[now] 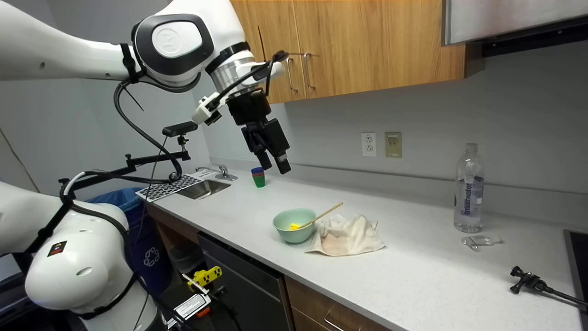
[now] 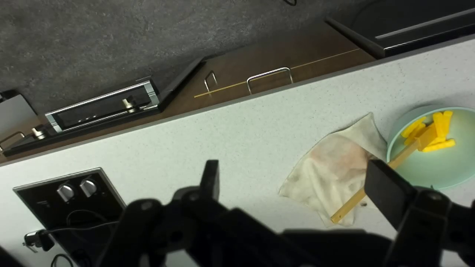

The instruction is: Use the wooden spoon to mix in the bowl

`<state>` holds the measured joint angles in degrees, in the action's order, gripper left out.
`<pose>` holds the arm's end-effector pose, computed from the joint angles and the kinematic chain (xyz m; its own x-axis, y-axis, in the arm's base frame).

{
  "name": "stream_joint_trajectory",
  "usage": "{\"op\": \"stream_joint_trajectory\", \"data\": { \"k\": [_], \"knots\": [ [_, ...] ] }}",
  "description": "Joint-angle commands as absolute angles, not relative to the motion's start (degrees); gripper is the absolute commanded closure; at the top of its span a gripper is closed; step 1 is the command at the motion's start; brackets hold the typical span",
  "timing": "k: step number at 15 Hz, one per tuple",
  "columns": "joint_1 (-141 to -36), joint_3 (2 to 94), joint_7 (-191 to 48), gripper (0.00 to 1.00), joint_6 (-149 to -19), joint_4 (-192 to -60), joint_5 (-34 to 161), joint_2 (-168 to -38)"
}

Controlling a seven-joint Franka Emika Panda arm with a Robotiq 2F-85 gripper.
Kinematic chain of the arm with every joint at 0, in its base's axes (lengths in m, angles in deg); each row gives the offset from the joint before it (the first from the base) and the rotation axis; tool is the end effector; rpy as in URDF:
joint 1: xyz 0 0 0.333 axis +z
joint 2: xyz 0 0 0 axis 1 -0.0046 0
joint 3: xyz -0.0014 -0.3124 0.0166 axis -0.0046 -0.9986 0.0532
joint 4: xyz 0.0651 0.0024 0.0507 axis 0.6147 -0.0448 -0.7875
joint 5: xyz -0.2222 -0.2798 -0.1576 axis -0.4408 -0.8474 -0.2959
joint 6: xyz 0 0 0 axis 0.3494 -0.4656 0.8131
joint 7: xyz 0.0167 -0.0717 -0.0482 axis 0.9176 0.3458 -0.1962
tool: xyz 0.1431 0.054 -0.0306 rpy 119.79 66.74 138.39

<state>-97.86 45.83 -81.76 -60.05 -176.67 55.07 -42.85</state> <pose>0.3332 -0.1104 0.5008 0.9808 -0.0724 0.1810 -0.0971 -0.9865 0.1319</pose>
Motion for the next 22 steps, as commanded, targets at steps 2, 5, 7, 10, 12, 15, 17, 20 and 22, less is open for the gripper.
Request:
{"op": "stream_joint_trajectory", "data": {
  "k": [2,5,7,10,12,15,17,20,22],
  "knots": [
    [-97.5,45.6,-81.6,0.0,-59.5,-176.5,54.9,-42.9],
    [-97.2,45.3,-81.8,0.0,-59.0,-176.3,55.6,-43.1],
    [-96.9,45.0,-82.1,0.0,-58.8,-176.2,56.6,-43.2],
    [-96.2,44.4,-83.1,0.0,-58.9,-176.2,57.6,-43.3],
    [-96.8,45.0,-82.5,0.0,-58.8,-176.1,56.8,-43.5],
    [-97.1,45.4,-81.7,0.0,-59.9,-176.6,56.3,-43.5],
    [-97.1,45.4,-81.7,0.0,-59.9,-176.6,56.3,-43.5],
    [-97.1,45.4,-81.7,0.0,-59.9,-176.6,56.3,-43.5],
    [-96.3,44.5,-83.2,0.0,-59.6,-176.4,57.3,-43.5]
  ]
}}
